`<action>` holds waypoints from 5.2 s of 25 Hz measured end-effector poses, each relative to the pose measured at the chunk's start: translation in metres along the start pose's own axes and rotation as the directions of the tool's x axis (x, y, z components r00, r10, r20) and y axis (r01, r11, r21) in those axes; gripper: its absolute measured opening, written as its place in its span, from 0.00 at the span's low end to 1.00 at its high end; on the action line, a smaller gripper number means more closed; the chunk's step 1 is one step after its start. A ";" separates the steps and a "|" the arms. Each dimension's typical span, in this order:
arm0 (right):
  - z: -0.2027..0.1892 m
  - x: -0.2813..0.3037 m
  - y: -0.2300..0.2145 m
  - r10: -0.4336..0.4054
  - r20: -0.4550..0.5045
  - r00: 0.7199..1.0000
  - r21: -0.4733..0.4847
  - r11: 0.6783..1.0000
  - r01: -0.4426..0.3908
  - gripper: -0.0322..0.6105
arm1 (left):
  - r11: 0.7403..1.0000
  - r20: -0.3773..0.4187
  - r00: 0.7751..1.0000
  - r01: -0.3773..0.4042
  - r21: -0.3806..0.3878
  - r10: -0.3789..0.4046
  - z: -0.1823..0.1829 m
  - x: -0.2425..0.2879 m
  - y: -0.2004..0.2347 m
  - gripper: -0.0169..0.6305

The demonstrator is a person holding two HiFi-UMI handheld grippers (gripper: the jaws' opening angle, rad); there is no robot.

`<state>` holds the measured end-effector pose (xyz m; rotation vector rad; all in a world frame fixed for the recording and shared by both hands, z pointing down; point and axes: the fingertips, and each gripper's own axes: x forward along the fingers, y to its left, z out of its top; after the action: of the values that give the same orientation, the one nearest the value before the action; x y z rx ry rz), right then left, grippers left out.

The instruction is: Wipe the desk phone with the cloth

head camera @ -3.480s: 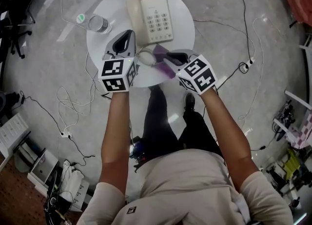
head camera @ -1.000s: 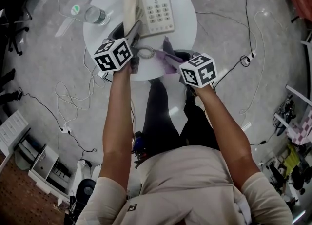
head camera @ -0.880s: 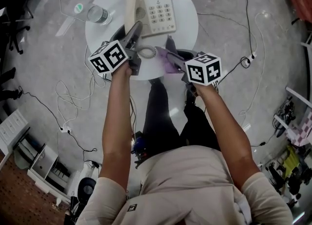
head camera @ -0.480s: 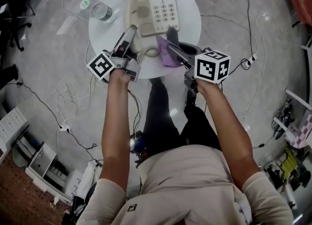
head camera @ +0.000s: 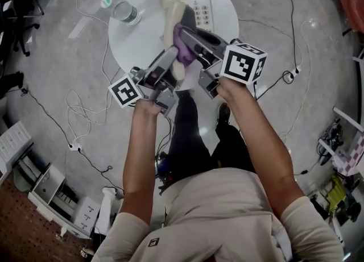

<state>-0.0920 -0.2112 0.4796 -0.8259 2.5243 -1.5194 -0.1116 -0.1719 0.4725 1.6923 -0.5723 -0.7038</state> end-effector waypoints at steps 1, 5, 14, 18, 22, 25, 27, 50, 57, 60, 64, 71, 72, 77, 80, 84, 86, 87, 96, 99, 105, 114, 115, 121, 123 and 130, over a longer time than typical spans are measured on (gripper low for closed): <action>0.001 0.002 0.001 0.010 0.001 1.000 -0.001 1.000 -0.010 0.17 | 1.000 0.013 1.000 0.010 -0.008 -0.010 0.001 0.000 -0.002 0.37; -0.011 -0.001 0.013 0.077 -0.058 0.995 0.026 0.997 -0.076 0.16 | 0.999 0.064 0.998 0.027 -0.018 -0.026 0.008 -0.001 -0.006 0.37; -0.054 -0.037 0.030 0.117 -0.171 0.978 0.061 0.992 -0.108 0.16 | 0.998 0.170 0.985 0.052 -0.046 -0.043 0.036 -0.005 -0.010 0.37; -0.033 -0.035 0.022 0.097 -0.098 0.990 0.072 0.993 -0.091 0.16 | 0.998 0.097 0.994 0.047 -0.035 -0.044 0.015 0.003 -0.014 0.37; 0.014 -0.016 0.008 0.062 0.040 0.997 0.057 0.996 -0.064 0.17 | 0.998 0.035 0.998 0.049 -0.025 -0.048 0.003 0.006 -0.013 0.37; 0.027 -0.007 0.004 0.057 0.067 0.996 0.056 0.997 -0.061 0.17 | 0.998 0.031 0.998 0.055 -0.034 -0.054 -0.001 0.006 -0.011 0.37; 0.020 -0.005 0.011 0.086 0.031 0.996 0.062 0.994 -0.088 0.17 | 0.998 0.039 0.998 0.060 -0.035 -0.058 0.000 0.007 -0.013 0.37; 0.053 -0.028 0.089 -0.153 -0.139 0.978 -0.683 0.731 0.017 0.16 | 0.909 -0.104 0.959 -0.210 0.360 0.263 0.003 0.012 -0.003 0.37; 0.003 0.015 0.073 -0.410 -0.347 0.843 -0.864 0.490 -0.118 0.17 | 0.844 -0.120 0.939 -0.228 0.486 0.323 -0.001 0.012 0.003 0.36; 0.007 0.013 0.057 -0.450 -0.338 0.827 -0.872 0.479 -0.096 0.17 | 0.829 -0.127 0.933 -0.229 0.510 0.336 -0.001 0.011 0.003 0.36; 0.026 0.007 0.029 -0.482 -0.302 0.823 -0.868 0.496 -0.029 0.17 | 0.821 -0.136 0.928 -0.229 0.523 0.346 -0.002 0.011 0.005 0.36; 0.070 -0.013 -0.011 -0.549 -0.217 0.807 -0.861 0.498 0.107 0.17 | 0.816 -0.148 0.927 -0.218 0.535 0.345 -0.006 0.014 0.002 0.36; 0.072 -0.014 -0.012 -0.551 -0.211 0.808 -0.860 0.497 0.114 0.17 | 0.815 -0.148 0.926 -0.220 0.536 0.347 -0.006 0.014 0.003 0.36; 0.084 -0.022 -0.018 -0.553 -0.176 0.814 -0.855 0.496 0.152 0.16 | 0.807 -0.136 0.924 -0.233 0.543 0.358 -0.004 0.019 0.004 0.36; 0.093 -0.028 -0.019 -0.557 -0.146 0.818 -0.855 0.487 0.179 0.16 | 0.798 -0.117 0.922 -0.249 0.549 0.368 -0.002 0.021 0.004 0.36; 0.109 -0.038 -0.024 -0.557 -0.080 0.827 -0.845 0.478 0.240 0.16 | 0.756 -0.060 0.911 -0.301 0.581 0.409 0.010 0.025 0.014 0.36; 0.116 -0.044 -0.025 -0.554 -0.051 0.831 -0.834 0.482 0.270 0.16 | 0.714 -0.021 0.896 -0.338 0.612 0.443 0.020 0.028 0.021 0.36; 0.119 -0.047 -0.026 -0.551 -0.041 0.834 -0.827 0.487 0.281 0.16 | 0.689 -0.002 0.887 -0.358 0.630 0.463 0.024 0.030 0.025 0.36; 0.106 -0.076 -0.048 -0.546 -0.025 0.837 -0.755 0.559 0.342 0.16 | 0.484 0.160 0.784 -0.514 0.708 0.600 0.053 0.045 0.072 0.36; 0.096 -0.084 -0.057 -0.557 -0.040 0.830 -0.744 0.571 0.347 0.16 | 0.439 0.205 0.754 -0.556 0.706 0.624 0.060 0.047 0.084 0.36; 0.079 -0.096 -0.067 -0.572 -0.058 0.818 -0.723 0.589 0.361 0.16 | 0.376 0.244 0.716 -0.588 0.716 0.654 0.064 0.052 0.101 0.36; 0.063 -0.106 -0.073 -0.584 -0.066 0.809 -0.706 0.601 0.376 0.16 | 0.332 0.297 0.686 -0.626 0.705 0.664 0.063 0.059 0.114 0.36; 0.060 -0.107 -0.073 -0.585 -0.067 0.808 -0.704 0.602 0.377 0.16 | 0.329 0.301 0.684 -0.629 0.704 0.664 0.062 0.059 0.115 0.36; 0.035 -0.102 -0.076 -0.586 -0.111 0.803 -0.697 0.622 0.357 0.16 | 0.317 0.335 0.662 -0.664 0.677 0.671 0.058 0.057 0.127 0.36; 0.024 -0.100 -0.077 -0.583 -0.132 0.801 -0.692 0.633 0.347 0.16 | 0.314 0.340 0.655 -0.672 0.671 0.675 0.056 0.057 0.130 0.36; -0.019 -0.093 -0.099 -0.591 -0.206 0.780 -0.690 0.653 0.312 0.17 | 0.315 0.334 0.645 -0.679 0.664 0.687 0.053 0.055 0.143 0.36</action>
<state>0.0205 -0.1874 0.5536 -1.4759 3.4376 -0.9698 -0.1121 -0.2788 0.5947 1.9049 -1.6495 0.2687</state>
